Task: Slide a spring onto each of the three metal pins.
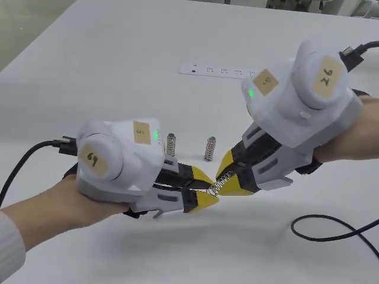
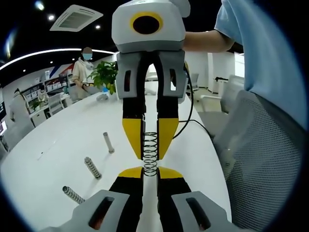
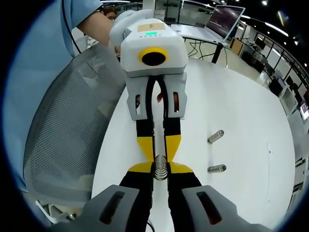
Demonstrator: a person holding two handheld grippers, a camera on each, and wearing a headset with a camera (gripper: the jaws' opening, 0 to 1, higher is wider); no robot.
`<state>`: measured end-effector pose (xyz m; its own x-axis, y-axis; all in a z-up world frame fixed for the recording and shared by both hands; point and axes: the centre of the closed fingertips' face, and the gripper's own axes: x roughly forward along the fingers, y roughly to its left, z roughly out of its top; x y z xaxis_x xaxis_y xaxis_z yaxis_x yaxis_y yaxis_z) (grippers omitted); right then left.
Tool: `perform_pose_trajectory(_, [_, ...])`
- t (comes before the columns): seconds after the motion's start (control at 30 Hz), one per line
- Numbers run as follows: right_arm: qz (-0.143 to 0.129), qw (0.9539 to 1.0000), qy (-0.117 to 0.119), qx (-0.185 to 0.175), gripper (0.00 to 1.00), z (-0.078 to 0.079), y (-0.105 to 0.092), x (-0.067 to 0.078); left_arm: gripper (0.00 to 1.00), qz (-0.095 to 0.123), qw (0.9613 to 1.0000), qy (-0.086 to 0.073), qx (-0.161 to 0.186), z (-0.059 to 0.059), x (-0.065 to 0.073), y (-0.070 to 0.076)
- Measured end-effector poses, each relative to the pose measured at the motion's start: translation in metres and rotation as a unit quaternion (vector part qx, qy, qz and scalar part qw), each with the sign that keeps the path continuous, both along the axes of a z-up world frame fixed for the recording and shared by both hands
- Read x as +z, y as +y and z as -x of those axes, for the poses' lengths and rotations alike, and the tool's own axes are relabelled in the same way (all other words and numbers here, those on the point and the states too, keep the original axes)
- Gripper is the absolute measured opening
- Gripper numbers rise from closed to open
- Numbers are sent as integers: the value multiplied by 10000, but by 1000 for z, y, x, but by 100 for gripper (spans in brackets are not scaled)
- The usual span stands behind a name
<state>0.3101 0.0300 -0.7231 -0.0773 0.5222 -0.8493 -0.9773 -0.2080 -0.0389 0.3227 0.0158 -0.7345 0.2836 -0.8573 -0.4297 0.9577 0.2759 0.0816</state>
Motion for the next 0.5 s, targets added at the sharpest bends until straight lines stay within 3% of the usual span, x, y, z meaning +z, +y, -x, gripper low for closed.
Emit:
perform_pose_trajectory(0.3, [-31, 10000, 44, 4, 7, 2, 2, 1, 8, 94, 9998, 155, 120, -2, -1, 3])
perform_pose_trajectory(0.5, [-8, 10000, 52, 17, 7, 3, 2, 0, 17, 187, 9994, 269, 119, 2, -1, 2])
